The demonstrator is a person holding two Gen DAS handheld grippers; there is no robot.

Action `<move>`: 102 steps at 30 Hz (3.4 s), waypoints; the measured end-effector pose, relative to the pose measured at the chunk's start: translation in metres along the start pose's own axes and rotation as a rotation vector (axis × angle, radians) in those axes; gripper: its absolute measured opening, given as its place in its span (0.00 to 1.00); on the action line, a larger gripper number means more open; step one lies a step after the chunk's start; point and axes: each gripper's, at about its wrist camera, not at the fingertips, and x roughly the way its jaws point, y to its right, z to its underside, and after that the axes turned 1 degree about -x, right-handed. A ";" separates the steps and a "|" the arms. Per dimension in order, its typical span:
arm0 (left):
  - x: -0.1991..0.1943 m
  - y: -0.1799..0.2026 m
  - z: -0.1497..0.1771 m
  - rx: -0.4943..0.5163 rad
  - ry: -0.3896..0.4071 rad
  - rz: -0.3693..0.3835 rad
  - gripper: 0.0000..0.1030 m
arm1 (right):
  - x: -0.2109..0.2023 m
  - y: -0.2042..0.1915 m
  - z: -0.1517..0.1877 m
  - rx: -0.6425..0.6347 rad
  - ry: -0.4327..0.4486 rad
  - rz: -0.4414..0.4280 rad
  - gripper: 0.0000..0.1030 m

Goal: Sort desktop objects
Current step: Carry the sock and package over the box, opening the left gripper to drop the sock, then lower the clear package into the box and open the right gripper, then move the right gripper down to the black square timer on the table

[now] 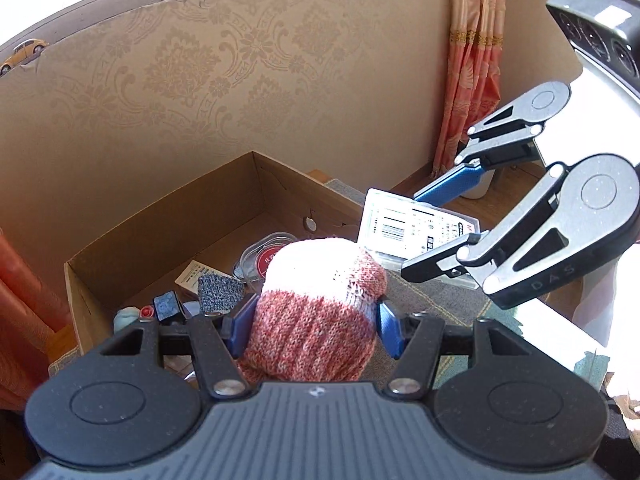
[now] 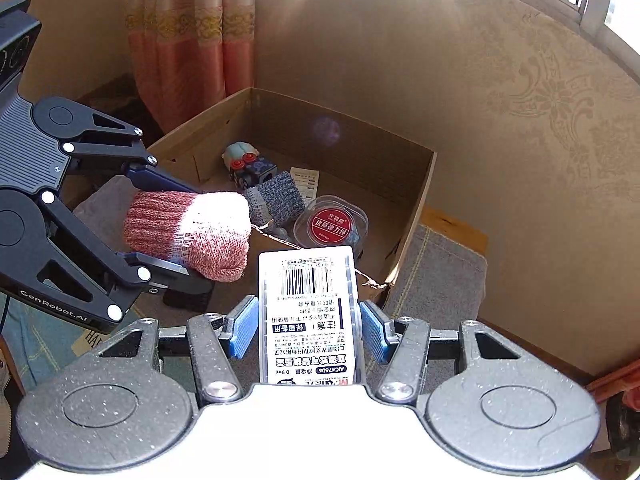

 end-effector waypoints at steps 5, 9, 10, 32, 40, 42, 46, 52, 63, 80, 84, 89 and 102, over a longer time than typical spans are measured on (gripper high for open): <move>0.006 -0.012 -0.017 0.001 0.027 -0.029 0.60 | 0.004 0.006 -0.022 -0.010 0.017 0.011 0.59; 0.016 -0.021 -0.024 -0.004 0.031 -0.049 0.60 | 0.008 0.008 -0.032 -0.024 0.028 0.026 0.59; 0.019 -0.024 -0.025 -0.009 0.032 -0.054 0.60 | 0.010 0.009 -0.034 -0.025 0.028 0.027 0.59; 0.010 -0.021 0.007 -0.042 -0.062 -0.045 0.87 | 0.043 0.025 -0.063 -0.034 0.007 0.045 0.58; -0.007 -0.007 0.014 -0.055 -0.047 -0.056 0.90 | 0.063 0.032 -0.079 -0.031 -0.014 0.055 0.58; -0.011 -0.006 0.018 -0.047 -0.043 -0.069 0.90 | 0.070 0.033 -0.082 -0.029 -0.024 0.058 0.58; -0.018 -0.005 0.026 -0.059 -0.054 -0.083 0.90 | 0.084 0.034 -0.089 -0.026 -0.041 0.059 0.58; -0.023 -0.005 0.040 -0.056 -0.085 -0.113 0.90 | 0.107 0.030 -0.099 -0.036 -0.068 0.063 0.58; -0.028 -0.005 0.045 -0.087 -0.079 -0.141 0.90 | 0.128 0.023 -0.119 -0.045 -0.051 0.104 0.60; -0.038 -0.003 0.064 -0.141 -0.122 -0.168 0.90 | 0.094 0.014 -0.104 0.008 -0.022 0.098 0.91; -0.040 0.001 0.074 -0.159 -0.141 -0.177 0.90 | 0.076 0.005 -0.092 0.016 -0.004 0.077 0.97; -0.044 0.005 0.084 -0.193 -0.153 -0.191 0.90 | 0.053 -0.011 -0.073 0.006 0.017 0.052 0.98; -0.053 0.002 0.101 -0.264 -0.174 -0.247 0.90 | 0.025 -0.060 -0.025 0.014 0.005 -0.039 0.99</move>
